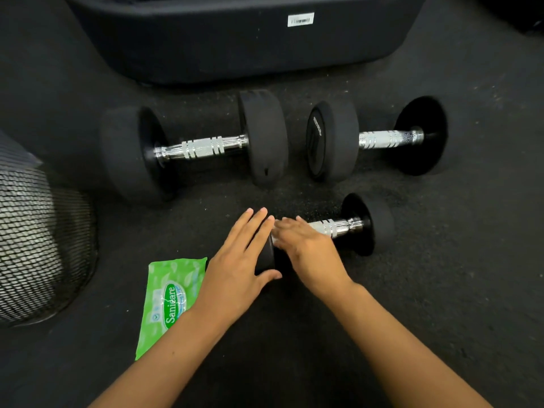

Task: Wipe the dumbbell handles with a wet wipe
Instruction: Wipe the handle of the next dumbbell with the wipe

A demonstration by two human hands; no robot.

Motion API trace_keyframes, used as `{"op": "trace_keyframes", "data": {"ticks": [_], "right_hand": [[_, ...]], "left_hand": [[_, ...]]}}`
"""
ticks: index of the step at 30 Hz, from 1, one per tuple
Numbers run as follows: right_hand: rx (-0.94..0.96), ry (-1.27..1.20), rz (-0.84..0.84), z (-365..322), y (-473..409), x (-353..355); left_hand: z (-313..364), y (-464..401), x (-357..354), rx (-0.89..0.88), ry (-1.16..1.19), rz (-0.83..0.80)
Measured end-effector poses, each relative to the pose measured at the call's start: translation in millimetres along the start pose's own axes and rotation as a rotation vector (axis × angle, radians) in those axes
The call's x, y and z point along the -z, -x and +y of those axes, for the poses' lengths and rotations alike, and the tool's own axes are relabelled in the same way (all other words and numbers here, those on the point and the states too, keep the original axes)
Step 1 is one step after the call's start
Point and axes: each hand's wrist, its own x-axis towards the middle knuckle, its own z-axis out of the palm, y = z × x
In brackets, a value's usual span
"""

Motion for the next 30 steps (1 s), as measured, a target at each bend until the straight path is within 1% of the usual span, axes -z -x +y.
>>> {"op": "trace_keyframes", "data": {"ticks": [2, 6, 9, 11, 14, 17, 22, 24, 26, 28, 30], "right_hand": [[0.049, 0.04, -0.011, 9, 8, 6], [-0.061, -0.058, -0.088, 6, -10, 9], [0.017, -0.002, -0.014, 4, 4, 4], [0.004, -0.036, -0.001, 11, 6, 8], [-0.119, -0.089, -0.083, 5, -11, 10], [-0.092, -0.091, -0.103, 3, -13, 8], [-0.157, -0.028, -0.189, 10, -28, 23], [-0.116, -0.057, -0.192, 1, -28, 20], [-0.117, -0.094, -0.187, 6, -23, 22], [-0.165, -0.078, -0.194, 14, -25, 26], [-0.144, -0.038, -0.164, 9, -28, 22]], "left_hand": [[0, 2, 0, -0.009, -0.005, -0.004], [-2, 0, -2, -0.005, -0.009, 0.011], [-2, -2, 0, -0.001, 0.008, 0.006], [-1, 0, -1, -0.01, 0.002, 0.009], [-1, 1, -4, -0.012, 0.001, 0.027], [-1, 1, -3, -0.012, -0.004, 0.023], [0, 3, -5, -0.03, -0.033, 0.029], [-2, 1, -4, -0.018, -0.023, 0.033], [-2, 0, -3, -0.026, -0.013, 0.027], [-2, 1, -3, -0.037, -0.024, 0.026], [-2, 0, -3, -0.03, -0.036, 0.021]]}}
